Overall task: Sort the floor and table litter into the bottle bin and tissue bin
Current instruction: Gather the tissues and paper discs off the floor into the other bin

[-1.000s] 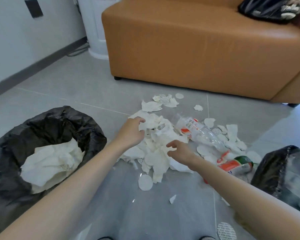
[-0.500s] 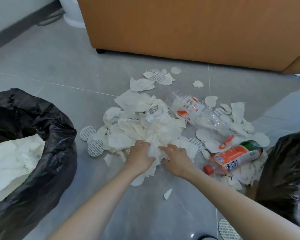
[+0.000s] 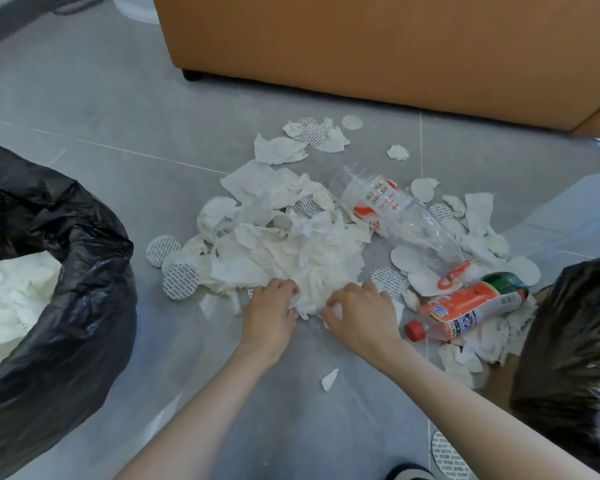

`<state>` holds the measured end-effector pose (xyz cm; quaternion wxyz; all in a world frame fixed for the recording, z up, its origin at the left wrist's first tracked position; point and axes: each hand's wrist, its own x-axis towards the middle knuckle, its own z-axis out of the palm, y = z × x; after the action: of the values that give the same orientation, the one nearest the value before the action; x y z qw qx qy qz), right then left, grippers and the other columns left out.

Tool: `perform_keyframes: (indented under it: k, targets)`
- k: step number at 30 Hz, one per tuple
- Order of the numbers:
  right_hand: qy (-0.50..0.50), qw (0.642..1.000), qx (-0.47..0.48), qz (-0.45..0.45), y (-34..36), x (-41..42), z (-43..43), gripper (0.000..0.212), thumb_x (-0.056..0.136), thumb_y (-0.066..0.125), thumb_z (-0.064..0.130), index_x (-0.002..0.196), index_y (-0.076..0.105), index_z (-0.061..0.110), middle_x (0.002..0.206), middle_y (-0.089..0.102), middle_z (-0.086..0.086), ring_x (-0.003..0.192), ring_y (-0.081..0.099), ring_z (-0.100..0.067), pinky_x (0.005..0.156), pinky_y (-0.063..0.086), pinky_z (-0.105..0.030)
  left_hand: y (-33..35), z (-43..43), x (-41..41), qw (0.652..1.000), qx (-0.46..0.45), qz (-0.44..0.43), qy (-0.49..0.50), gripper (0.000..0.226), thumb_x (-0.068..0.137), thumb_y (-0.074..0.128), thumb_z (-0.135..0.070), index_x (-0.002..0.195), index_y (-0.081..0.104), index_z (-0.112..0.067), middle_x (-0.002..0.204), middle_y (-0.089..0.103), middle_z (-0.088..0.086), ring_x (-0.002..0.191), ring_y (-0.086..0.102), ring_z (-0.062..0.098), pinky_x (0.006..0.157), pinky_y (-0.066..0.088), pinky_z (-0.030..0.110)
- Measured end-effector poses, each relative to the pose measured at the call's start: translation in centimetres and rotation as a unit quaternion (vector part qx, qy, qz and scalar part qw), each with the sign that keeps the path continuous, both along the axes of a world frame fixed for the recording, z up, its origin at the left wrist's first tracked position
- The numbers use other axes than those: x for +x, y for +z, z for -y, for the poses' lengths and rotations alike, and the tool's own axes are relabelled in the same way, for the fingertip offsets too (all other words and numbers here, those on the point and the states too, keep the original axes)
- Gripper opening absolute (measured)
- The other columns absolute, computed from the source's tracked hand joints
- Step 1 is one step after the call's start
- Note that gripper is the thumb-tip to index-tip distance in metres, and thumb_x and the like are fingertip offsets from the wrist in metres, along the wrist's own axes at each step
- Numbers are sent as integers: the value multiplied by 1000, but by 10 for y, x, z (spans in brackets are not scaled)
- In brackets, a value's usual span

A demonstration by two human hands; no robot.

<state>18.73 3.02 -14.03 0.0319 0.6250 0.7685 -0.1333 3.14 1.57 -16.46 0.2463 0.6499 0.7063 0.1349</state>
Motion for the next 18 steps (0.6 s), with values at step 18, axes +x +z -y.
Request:
perform_keyframes:
  k: [18]
  targets:
    - [-117,978,-37,-166,-9,11,-4,16,86,51,10,94,65,7,92,68,-7,89,61,-27,71,47,-36,35,-9,-35,900,140,306,275,26,87,58,-2,102,67,-20,96,65,-13,93,61,4,79,50,15]
